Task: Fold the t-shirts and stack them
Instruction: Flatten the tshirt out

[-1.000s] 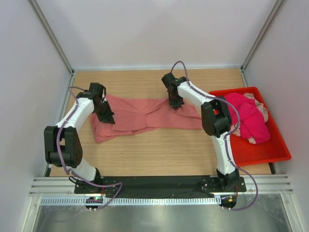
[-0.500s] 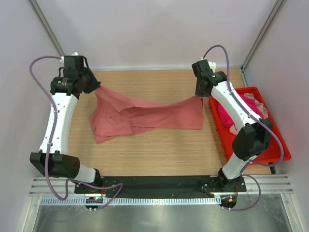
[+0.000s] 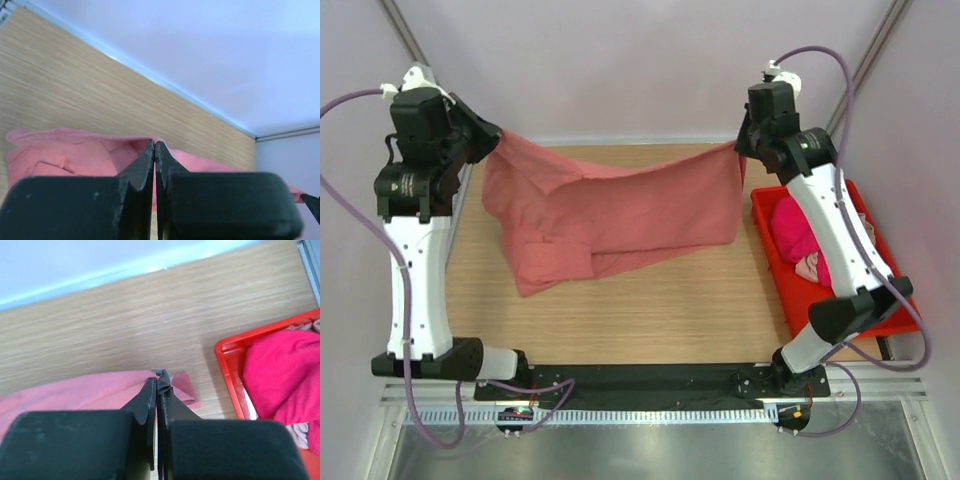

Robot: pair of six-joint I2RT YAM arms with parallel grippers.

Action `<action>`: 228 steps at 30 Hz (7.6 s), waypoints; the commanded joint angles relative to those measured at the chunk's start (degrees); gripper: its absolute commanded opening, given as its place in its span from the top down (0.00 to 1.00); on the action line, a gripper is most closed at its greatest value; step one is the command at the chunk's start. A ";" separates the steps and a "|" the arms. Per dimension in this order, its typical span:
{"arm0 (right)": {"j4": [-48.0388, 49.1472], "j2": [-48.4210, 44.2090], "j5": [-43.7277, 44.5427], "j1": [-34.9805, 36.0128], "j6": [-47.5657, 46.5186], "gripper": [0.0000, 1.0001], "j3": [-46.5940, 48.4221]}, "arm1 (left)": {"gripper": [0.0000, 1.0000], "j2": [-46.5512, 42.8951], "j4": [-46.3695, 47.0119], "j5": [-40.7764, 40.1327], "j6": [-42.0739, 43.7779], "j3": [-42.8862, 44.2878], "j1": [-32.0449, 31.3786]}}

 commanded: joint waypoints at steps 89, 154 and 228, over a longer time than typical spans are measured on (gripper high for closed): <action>-3.45 -32.97 -11.65 0.25 -0.86 0.99 -26.45 | 1.00 21.71 12.02 -3.79 0.74 -26.11 -44.15; -17.34 -21.89 12.60 1.04 0.37 0.99 -28.93 | 0.71 20.60 3.58 6.01 5.32 -27.55 -60.14; -14.01 -20.31 -5.33 -1.86 -2.70 0.99 -14.46 | 1.00 1.74 -41.32 -52.41 -31.77 -17.44 -78.25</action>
